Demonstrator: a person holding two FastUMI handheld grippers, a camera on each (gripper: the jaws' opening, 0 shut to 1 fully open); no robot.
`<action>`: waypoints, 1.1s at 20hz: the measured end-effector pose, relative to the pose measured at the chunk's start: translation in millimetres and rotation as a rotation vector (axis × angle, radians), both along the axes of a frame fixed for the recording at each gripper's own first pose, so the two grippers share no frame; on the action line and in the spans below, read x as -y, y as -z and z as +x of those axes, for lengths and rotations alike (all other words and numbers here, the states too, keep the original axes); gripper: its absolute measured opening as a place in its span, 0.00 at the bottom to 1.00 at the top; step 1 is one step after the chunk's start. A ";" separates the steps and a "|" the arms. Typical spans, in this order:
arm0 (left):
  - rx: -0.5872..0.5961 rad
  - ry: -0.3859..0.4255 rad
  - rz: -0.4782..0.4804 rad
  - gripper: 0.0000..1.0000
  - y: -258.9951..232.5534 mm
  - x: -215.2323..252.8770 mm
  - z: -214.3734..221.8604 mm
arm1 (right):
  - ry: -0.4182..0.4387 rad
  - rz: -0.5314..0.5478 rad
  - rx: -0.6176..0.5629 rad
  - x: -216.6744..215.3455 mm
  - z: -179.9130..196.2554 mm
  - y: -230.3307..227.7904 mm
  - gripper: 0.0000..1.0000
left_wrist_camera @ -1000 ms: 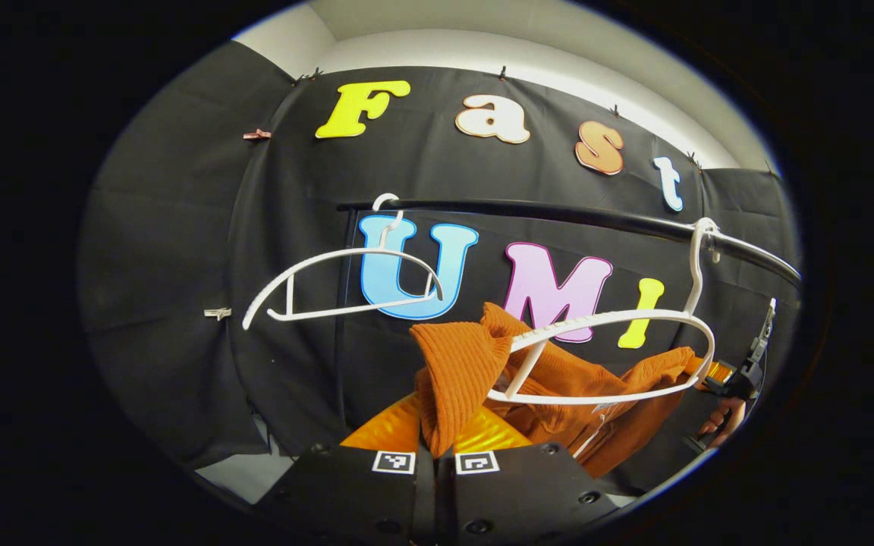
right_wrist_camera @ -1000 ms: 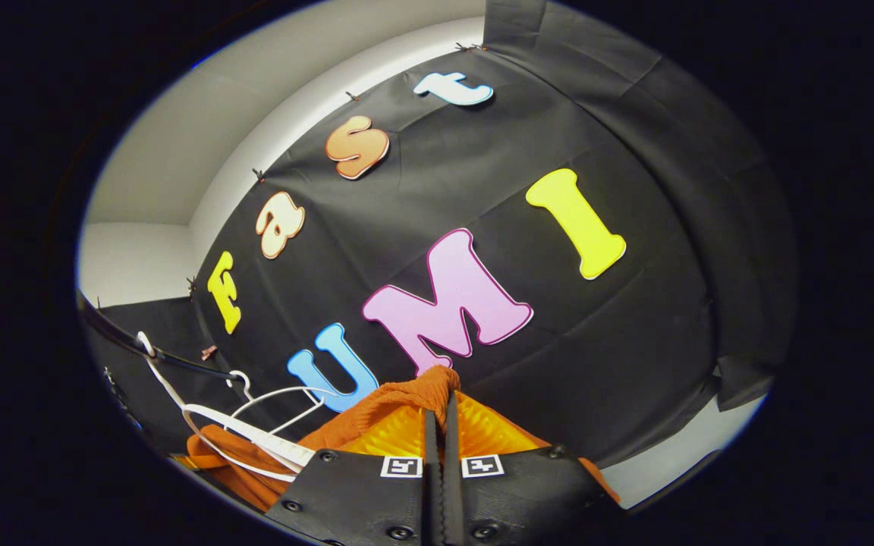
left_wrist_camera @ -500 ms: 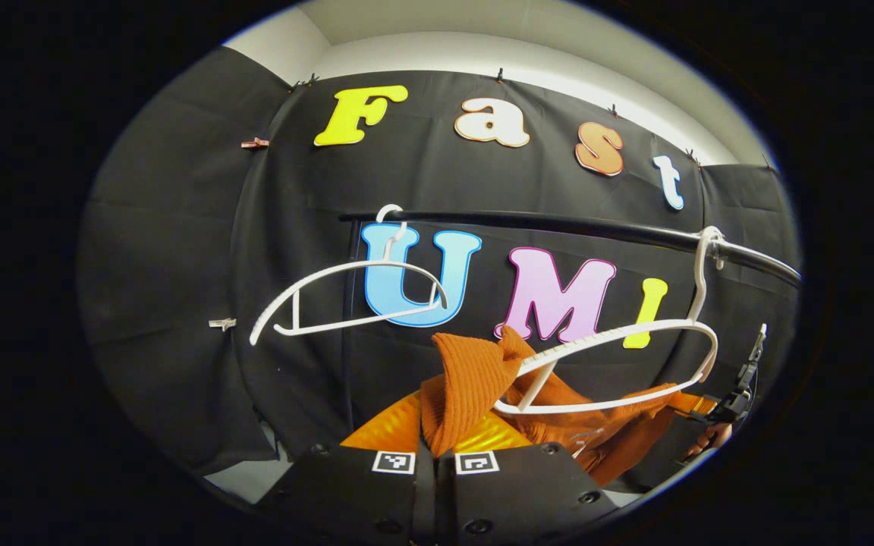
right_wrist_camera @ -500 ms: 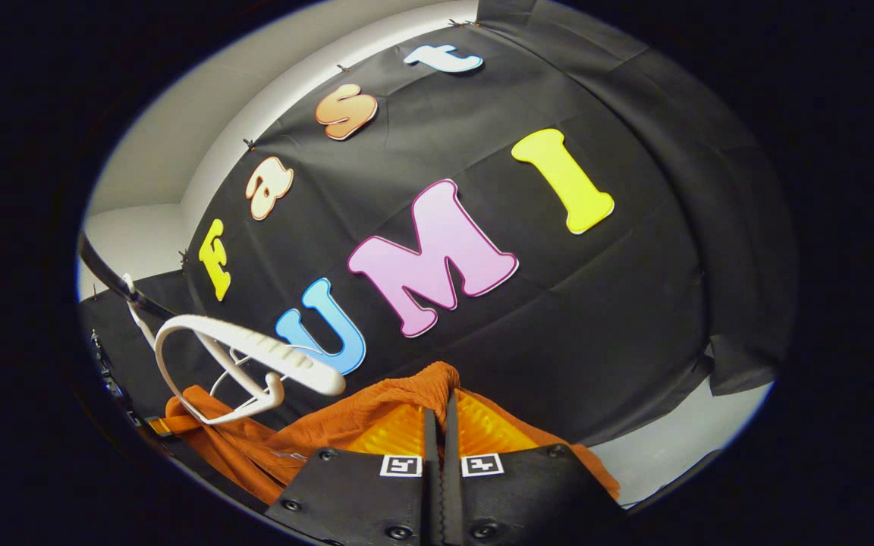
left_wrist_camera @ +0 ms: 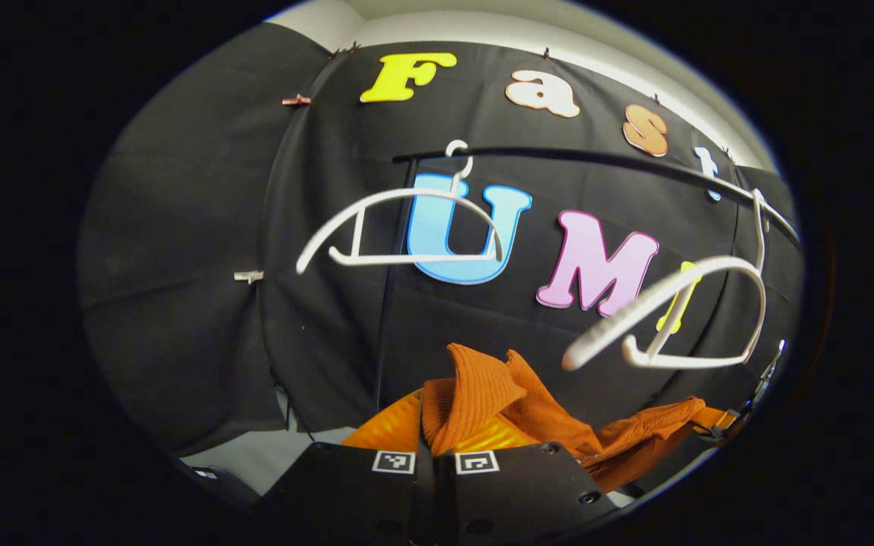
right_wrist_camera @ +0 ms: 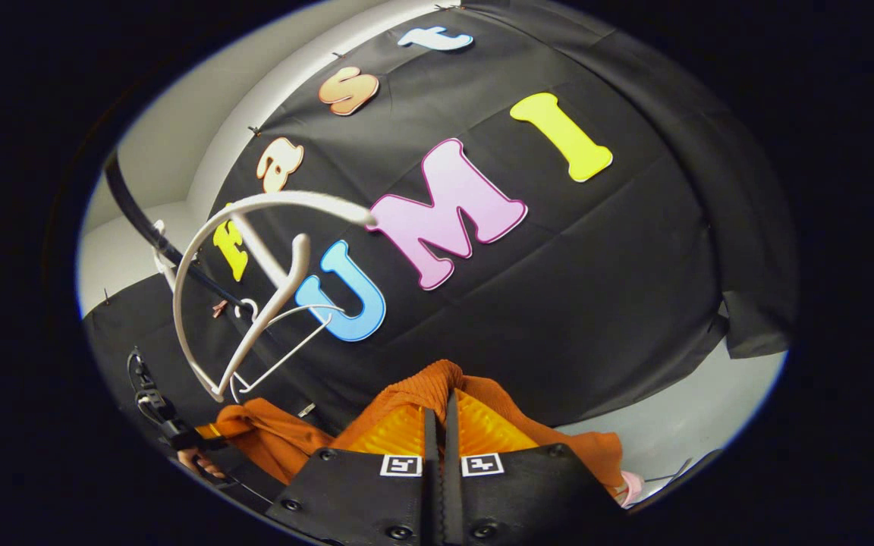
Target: Grasp the clothes on the hanger with both hands and then place them into the laundry hamper below.
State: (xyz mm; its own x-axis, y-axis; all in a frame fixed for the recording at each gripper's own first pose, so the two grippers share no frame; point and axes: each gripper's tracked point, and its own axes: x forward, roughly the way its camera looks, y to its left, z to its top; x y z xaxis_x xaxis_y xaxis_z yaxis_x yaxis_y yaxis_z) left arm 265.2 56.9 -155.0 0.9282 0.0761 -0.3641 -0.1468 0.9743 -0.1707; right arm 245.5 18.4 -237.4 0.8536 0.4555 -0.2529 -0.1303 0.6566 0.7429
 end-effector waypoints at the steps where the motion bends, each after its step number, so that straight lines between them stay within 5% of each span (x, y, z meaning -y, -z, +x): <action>1: -0.011 0.018 -0.006 0.05 12.0 6.1 -3.3 | -0.018 0.000 0.002 -7.7 -7.1 -1.6 0.04; 12: 0.020 0.300 -0.065 0.05 40.6 130.5 -32.5 | -0.225 -0.010 0.061 -95.5 -66.0 -40.5 0.05; 22: -0.120 0.347 -0.110 0.05 151.5 160.9 -25.0 | -0.352 -0.291 -0.114 -113.5 -105.3 76.1 0.04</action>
